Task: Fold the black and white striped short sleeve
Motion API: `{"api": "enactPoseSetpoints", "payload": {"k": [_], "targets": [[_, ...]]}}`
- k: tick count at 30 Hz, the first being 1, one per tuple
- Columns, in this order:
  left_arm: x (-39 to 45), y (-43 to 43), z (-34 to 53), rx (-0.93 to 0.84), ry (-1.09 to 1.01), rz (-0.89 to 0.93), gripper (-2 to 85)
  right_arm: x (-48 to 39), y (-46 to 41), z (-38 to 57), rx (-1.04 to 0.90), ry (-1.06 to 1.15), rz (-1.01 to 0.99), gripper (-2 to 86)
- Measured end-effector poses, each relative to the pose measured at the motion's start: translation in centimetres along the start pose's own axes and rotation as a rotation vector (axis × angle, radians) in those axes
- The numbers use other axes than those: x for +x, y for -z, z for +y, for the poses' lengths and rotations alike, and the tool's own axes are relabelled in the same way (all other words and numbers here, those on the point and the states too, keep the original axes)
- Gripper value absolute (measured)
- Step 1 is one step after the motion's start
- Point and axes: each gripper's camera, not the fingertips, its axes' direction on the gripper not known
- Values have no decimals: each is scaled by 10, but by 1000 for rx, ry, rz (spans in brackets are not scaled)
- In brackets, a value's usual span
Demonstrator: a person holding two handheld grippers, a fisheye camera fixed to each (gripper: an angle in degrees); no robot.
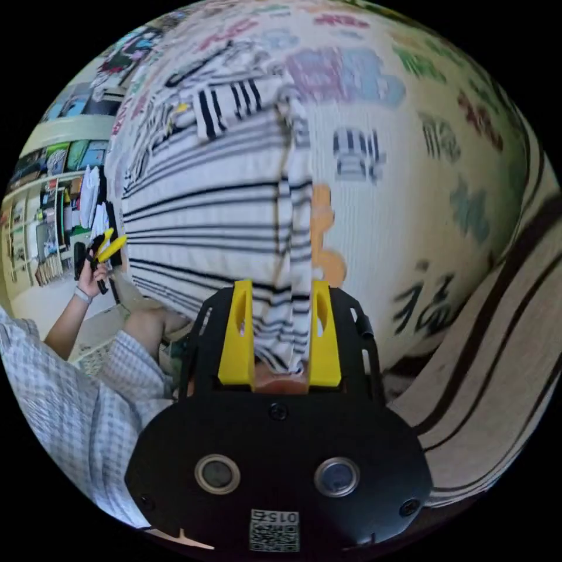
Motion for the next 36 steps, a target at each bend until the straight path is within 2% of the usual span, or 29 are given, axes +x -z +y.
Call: {"api": "enactPoseSetpoints", "payload": {"k": [2,6,9,12,15,18,21,25,29,31,32,34,36], "targets": [[-8,-20,22,-33,7,-39,95,11,-25,16,-85,-33,-32,154],[28,-72,24,-104,-93,-199,84,11,-42,13,-167,-8,105,49],[53,-109,12,-188,-192,-288,82,13,-39,12,-213,48,137,11],[61,-144,-5,-314,-194,-420,23,30,-27,25,-205,15,100,-1],[59,-167,-15,-371,-168,-403,26,49,-16,41,-173,-48,59,1],[68,-174,-13,-388,-146,-348,75,59,8,61,-95,-59,30,22],[121,-172,-20,-271,-233,-302,89,49,58,68,71,11,77,77],[226,-241,-68,-191,-492,-247,100,1,107,23,323,233,124,116],[293,-317,-114,-111,-574,-116,119,-52,104,-43,375,455,168,149],[317,-363,-143,-67,-520,-112,133,-67,84,-78,308,505,254,158],[320,-373,-150,-50,-498,-113,135,-68,81,-83,287,516,263,155],[324,-402,-172,3,-415,-38,125,-61,85,-80,330,523,377,82],[325,-418,-182,36,-382,-28,99,-46,101,-72,355,519,344,21]]}}
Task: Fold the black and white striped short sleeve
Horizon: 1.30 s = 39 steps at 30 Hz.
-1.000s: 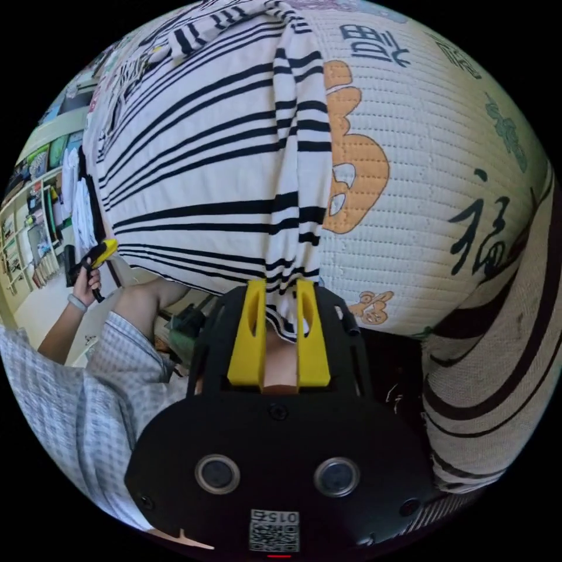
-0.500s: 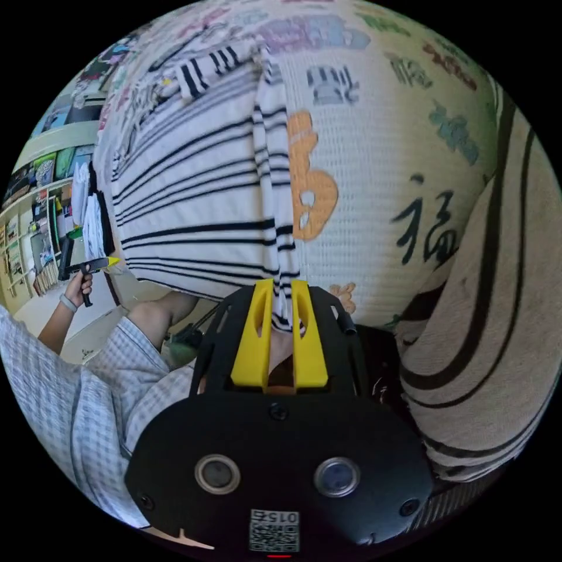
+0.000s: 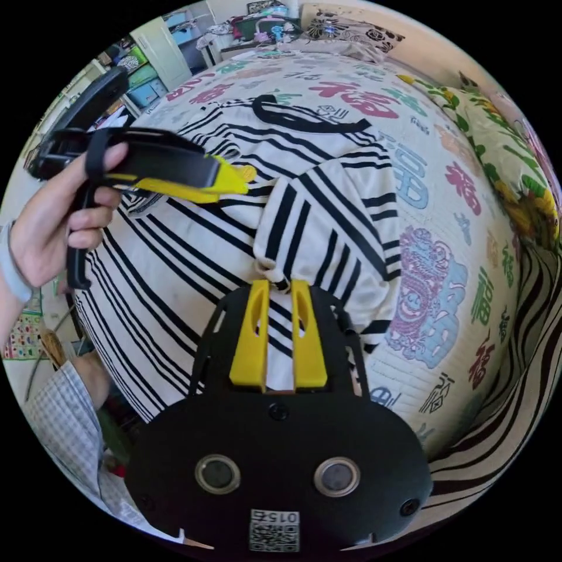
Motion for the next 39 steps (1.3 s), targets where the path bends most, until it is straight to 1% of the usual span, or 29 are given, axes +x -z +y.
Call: {"api": "enactPoseSetpoints", "payload": {"k": [1,2,3,4,6,8,10,12,13,14,16,18,20,24,25,27,29,32,33,34,35,36,37,39], "targets": [[1,-9,-3,3,12,-55,72,16,11,10,30,-22,-76,13],[3,-11,-4,12,14,-73,53,25,16,16,41,-38,-124,9],[13,-12,-4,57,-13,-60,15,46,26,28,62,-92,-204,5],[27,-11,-4,110,-47,-35,8,68,37,42,104,-151,-253,2],[57,-15,-10,164,-125,-22,2,100,59,64,192,-231,-289,-1],[91,-29,-23,177,-195,-34,1,133,82,87,284,-324,-296,-1],[138,-57,-41,233,-334,32,6,177,105,120,387,-481,-274,1],[172,-93,-57,195,-456,90,17,207,110,144,429,-596,-256,4],[191,-121,-67,148,-504,105,37,222,105,156,409,-661,-239,6],[198,-135,-72,132,-520,115,47,227,101,162,389,-683,-239,7],[215,-173,-84,96,-528,191,66,241,84,181,342,-747,-266,12],[218,-184,-86,104,-498,224,77,246,78,192,310,-777,-253,16],[215,-186,-80,117,-481,196,81,251,76,204,316,-809,-267,22],[188,-190,-62,20,-384,-49,99,257,75,211,315,-814,-274,55],[185,-195,-58,-13,-397,-72,102,258,73,208,311,-805,-271,77],[189,-206,-56,-57,-412,-98,106,260,68,199,294,-780,-269,88],[200,-222,-58,-65,-417,-116,112,262,59,188,267,-760,-263,86],[216,-262,-67,-119,-397,-197,112,261,43,176,199,-745,-236,48],[222,-272,-67,-115,-393,-269,90,258,42,176,204,-736,-231,38],[228,-272,-63,-63,-400,-347,56,255,41,178,209,-735,-229,33],[232,-272,-62,-51,-414,-345,33,252,41,180,214,-731,-225,32],[240,-273,-59,-80,-471,-267,7,247,41,182,220,-722,-217,30],[247,-277,-56,-127,-520,-205,0,240,39,184,210,-717,-206,28],[250,-276,-47,-131,-556,-248,-2,231,35,188,211,-718,-193,27]]}}
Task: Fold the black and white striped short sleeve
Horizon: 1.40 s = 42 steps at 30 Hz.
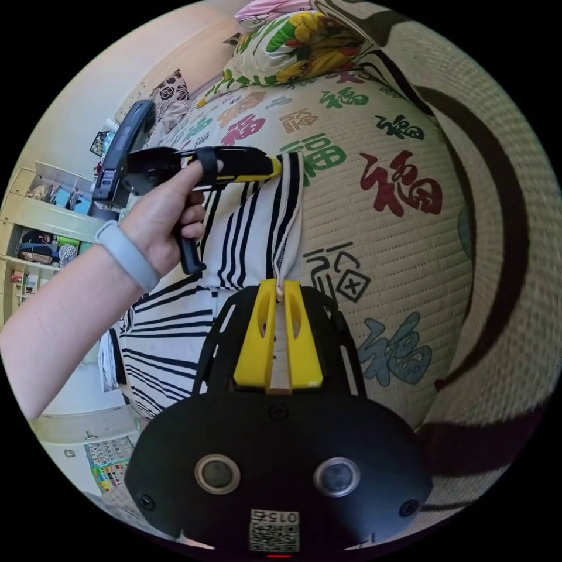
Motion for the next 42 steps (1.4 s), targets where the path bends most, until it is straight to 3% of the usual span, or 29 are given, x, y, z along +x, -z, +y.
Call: {"api": "enactPoseSetpoints", "payload": {"k": [5,8,10,12,15,19,22,30,32,34,37,42], "targets": [[-28,28,24,22,40,94,44,-10,-21,16,-19,-27,12,44],[-58,98,56,284,111,256,93,-19,-22,26,-4,-36,27,50],[-91,161,95,489,232,484,110,-32,-23,42,1,-38,42,51],[-119,204,135,573,293,640,114,-46,-26,55,2,-49,29,49],[-173,280,231,663,413,561,108,-89,-37,68,6,-9,-47,39],[-274,358,383,622,717,330,115,-193,-88,57,-22,171,-170,54],[-332,389,465,594,921,262,123,-274,-149,34,-71,286,-238,79],[-405,387,471,520,1029,528,132,-404,-306,-24,-246,359,-94,87],[-417,387,467,537,1070,599,110,-423,-323,-26,-263,378,22,62],[-432,394,465,558,1083,716,22,-451,-325,-25,-246,403,55,19],[-455,435,481,740,1051,835,5,-509,-317,-21,-175,456,4,0],[-503,515,555,1082,1124,803,8,-656,-340,-7,-123,648,-191,5]]}}
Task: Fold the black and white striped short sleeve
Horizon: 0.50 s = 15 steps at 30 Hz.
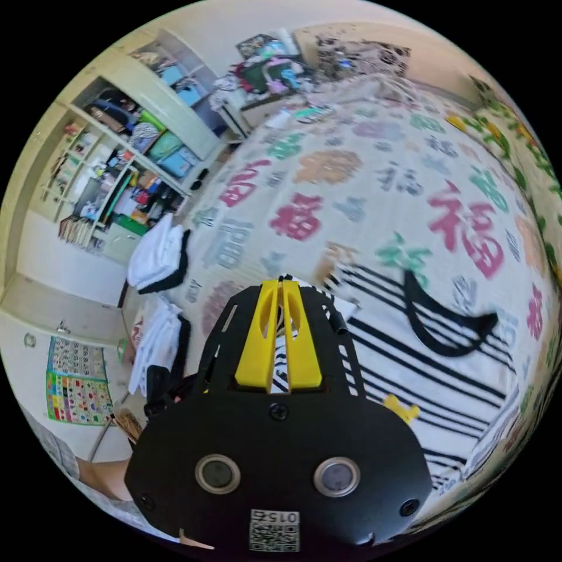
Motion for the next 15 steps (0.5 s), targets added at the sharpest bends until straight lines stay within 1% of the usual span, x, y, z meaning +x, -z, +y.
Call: {"api": "enactPoseSetpoints", "payload": {"k": [1,2,4,6,8,11,13,14,15], "targets": [[0,22,-11,61,25,-6,14,-28,-24,-18,-18,46,-60,15],[-2,31,-15,84,42,-5,27,-41,-39,-25,-45,70,-87,20],[-9,53,-18,141,70,7,60,-83,-96,-40,-185,100,-125,66],[-10,64,-13,144,70,-30,65,-109,-111,-32,-209,126,-132,86],[-12,71,-4,132,83,-55,66,-129,-109,-10,-185,150,-172,101],[-14,73,14,66,90,-113,70,-137,-91,51,-158,138,-227,106],[-11,62,27,-61,66,-199,79,-118,-66,112,-146,79,-217,101],[-10,58,31,-98,54,-228,82,-110,-59,129,-152,56,-201,99],[-5,51,41,-178,18,-295,85,-91,-46,161,-180,4,-160,97]]}}
